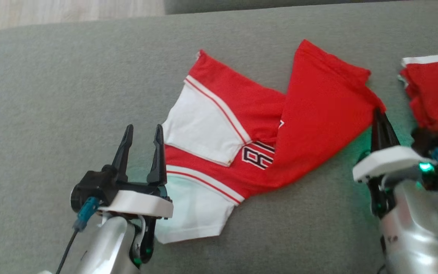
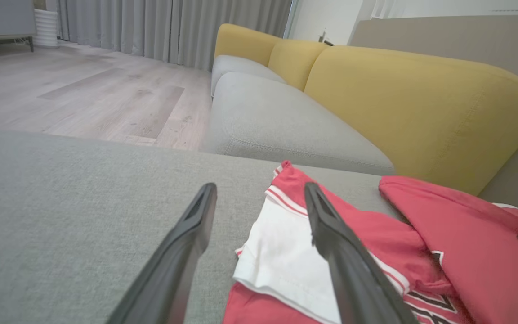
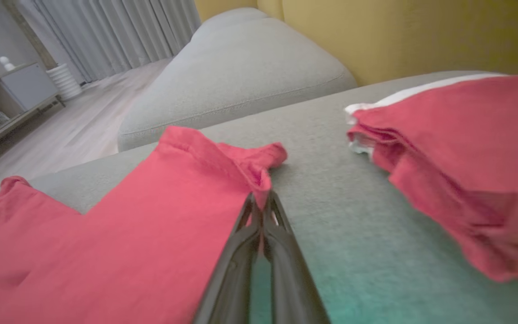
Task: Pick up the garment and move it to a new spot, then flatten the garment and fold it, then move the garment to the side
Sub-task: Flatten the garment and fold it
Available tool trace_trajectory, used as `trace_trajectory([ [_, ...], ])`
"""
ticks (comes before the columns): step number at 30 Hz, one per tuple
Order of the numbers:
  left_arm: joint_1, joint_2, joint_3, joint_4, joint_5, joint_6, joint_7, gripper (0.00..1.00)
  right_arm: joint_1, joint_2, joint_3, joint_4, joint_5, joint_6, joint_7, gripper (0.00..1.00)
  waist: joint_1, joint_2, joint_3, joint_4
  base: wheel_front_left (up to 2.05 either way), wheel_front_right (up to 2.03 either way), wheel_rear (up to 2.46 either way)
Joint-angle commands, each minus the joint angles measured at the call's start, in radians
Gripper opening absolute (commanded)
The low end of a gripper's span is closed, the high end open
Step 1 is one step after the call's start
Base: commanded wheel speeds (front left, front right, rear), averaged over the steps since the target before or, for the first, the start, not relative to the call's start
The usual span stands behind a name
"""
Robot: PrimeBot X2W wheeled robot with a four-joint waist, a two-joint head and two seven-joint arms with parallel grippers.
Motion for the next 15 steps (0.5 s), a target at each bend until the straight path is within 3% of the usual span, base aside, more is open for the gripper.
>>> trace_trajectory([
  [1,-0.007,0.004,0.04,-0.028,0.009,-0.003,-0.009,1.0,0.025,-0.002,0.008,-0.049,-0.009,-0.001,-0.013,0.0,0.0,0.0,-0.02,-0.032,0.0,0.0,0.0],
  [7,0.01,-0.001,0.057,-0.03,0.015,-0.01,-0.009,1.0,0.14,-0.002,-0.075,-0.127,-0.05,-0.001,-0.002,0.0,0.0,0.0,-0.049,-0.088,0.0,0.0,0.0],
  [15,0.007,-0.01,0.073,-0.025,0.021,-0.019,-0.009,1.0,0.285,-0.002,-0.122,-0.293,-0.062,-0.001,0.123,0.0,0.0,0.0,-0.064,-0.119,0.0,0.0,0.0],
])
